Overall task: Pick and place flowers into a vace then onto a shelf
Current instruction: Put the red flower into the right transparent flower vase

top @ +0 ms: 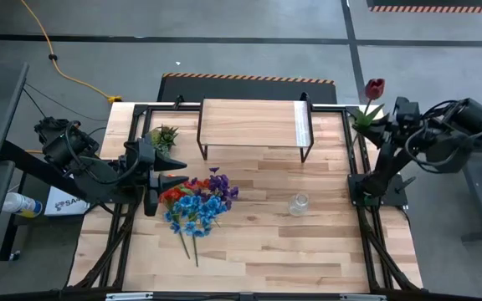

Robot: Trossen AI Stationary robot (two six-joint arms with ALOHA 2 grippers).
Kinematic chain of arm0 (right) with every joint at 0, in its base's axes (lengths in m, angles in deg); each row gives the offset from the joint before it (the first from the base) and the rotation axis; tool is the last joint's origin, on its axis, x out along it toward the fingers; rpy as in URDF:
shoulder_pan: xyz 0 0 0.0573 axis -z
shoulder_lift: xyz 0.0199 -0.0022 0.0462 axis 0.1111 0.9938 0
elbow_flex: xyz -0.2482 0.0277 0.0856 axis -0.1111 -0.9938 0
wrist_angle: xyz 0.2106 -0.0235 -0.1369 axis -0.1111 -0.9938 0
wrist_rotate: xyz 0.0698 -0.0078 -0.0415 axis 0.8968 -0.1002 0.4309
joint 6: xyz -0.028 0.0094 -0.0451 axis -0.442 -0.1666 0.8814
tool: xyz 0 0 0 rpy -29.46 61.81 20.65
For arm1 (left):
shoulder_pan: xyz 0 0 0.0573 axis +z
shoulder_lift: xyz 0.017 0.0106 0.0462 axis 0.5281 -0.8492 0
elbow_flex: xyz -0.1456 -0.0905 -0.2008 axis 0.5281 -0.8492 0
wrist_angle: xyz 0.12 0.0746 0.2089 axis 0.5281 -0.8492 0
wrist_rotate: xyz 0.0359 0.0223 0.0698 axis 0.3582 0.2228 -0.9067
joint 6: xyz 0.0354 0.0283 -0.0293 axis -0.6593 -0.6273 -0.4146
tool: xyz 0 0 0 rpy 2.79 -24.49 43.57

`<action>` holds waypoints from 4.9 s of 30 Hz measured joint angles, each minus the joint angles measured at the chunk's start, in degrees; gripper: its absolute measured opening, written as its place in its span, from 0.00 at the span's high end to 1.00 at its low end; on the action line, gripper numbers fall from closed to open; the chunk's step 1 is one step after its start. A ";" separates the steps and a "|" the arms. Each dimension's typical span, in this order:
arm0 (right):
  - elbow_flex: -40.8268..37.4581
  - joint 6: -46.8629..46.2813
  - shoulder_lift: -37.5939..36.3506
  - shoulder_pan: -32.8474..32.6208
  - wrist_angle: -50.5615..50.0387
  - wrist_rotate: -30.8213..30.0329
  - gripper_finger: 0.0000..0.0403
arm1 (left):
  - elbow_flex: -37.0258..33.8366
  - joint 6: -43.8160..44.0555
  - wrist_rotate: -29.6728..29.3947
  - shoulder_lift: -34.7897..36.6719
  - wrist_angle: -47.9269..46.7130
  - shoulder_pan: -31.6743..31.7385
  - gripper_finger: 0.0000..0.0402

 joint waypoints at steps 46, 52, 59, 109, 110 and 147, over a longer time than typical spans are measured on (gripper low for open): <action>-54.94 16.28 -20.39 1.25 69.79 6.18 0.98 | 0.00 2.52 -1.62 -0.09 0.00 0.00 0.52; -54.92 18.14 -17.57 1.22 74.36 7.93 0.97 | 0.00 2.76 -1.60 -0.09 0.00 0.00 0.52; -54.92 17.94 -15.87 -0.90 74.90 6.18 0.99 | 0.00 2.89 -1.60 -0.18 0.00 0.00 0.52; -54.90 13.00 -4.05 -5.88 72.16 -13.40 0.99 | 0.00 4.03 -1.24 -0.24 0.17 0.00 0.52; -54.90 13.01 -4.04 -5.88 72.16 -13.38 0.99 | 0.00 4.03 -1.25 -0.24 0.17 0.00 0.52; -54.88 9.12 3.73 -3.91 68.36 -12.73 0.98 | 0.00 4.05 -1.18 -0.22 0.23 0.00 0.52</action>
